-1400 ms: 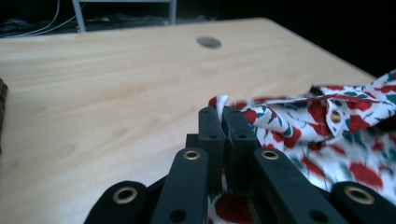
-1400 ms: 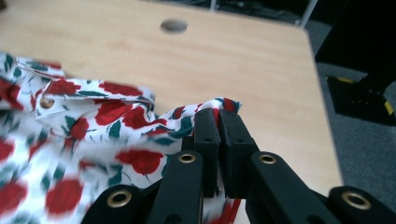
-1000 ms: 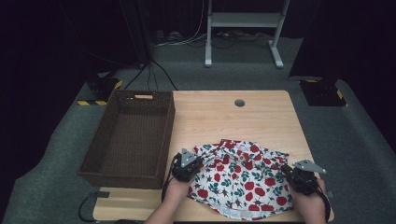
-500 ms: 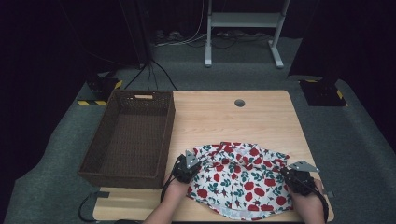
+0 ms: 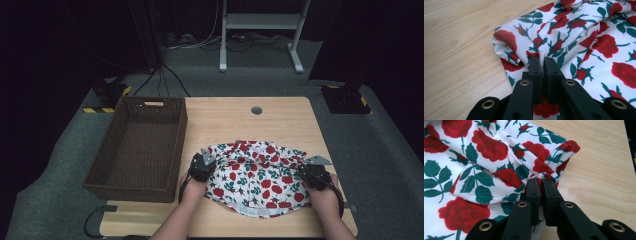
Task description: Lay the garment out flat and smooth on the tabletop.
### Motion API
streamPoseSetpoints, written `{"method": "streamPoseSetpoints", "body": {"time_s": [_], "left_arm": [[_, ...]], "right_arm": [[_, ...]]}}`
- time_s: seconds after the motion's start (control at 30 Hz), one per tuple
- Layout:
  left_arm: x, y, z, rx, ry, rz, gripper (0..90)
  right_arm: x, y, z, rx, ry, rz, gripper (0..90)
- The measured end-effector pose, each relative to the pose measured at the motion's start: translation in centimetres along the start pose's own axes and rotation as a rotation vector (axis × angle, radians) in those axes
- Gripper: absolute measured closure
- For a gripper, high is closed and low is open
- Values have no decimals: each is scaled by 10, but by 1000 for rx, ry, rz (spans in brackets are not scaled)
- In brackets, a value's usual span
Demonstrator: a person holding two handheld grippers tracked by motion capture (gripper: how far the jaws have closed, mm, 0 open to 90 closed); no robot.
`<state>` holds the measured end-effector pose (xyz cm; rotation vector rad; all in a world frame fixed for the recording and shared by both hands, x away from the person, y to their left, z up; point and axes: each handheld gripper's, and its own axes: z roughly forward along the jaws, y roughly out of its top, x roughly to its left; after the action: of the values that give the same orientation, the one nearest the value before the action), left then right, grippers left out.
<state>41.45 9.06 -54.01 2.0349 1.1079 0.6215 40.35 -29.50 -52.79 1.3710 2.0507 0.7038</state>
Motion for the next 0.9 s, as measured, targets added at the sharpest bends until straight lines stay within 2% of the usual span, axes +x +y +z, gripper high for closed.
{"method": "streamPoseSetpoints", "body": {"time_s": [0.1, 0.23, 0.33, 0.47, 0.63, 0.73, 0.8, 0.9], "left_arm": [[0, -1, -5, -10, 11, -3, 759], [-1, 3, -19, -70, 2, -17, 672], [-4, 11, -27, -102, -17, -17, 615], [-8, 25, -28, -132, -58, -57, 525], [-13, 38, -18, -124, -115, -75, 465], [-12, 42, -6, -109, -134, -89, 458], [-11, 44, 4, -91, -149, -116, 457], [-11, 47, 18, -66, -150, -120, 448]], "right_arm": [[-2, 2, -2, 8, 3, 24, 753], [-3, 3, -13, -19, 6, 24, 647], [-3, 8, -26, -58, 13, 38, 617], [5, 21, -38, -106, 32, 28, 592], [19, 35, -37, -128, 66, 24, 578], [27, 40, -29, -125, 83, 27, 572], [32, 43, -22, -120, 87, 30, 569], [36, 46, -9, -106, 99, 48, 569]]}}
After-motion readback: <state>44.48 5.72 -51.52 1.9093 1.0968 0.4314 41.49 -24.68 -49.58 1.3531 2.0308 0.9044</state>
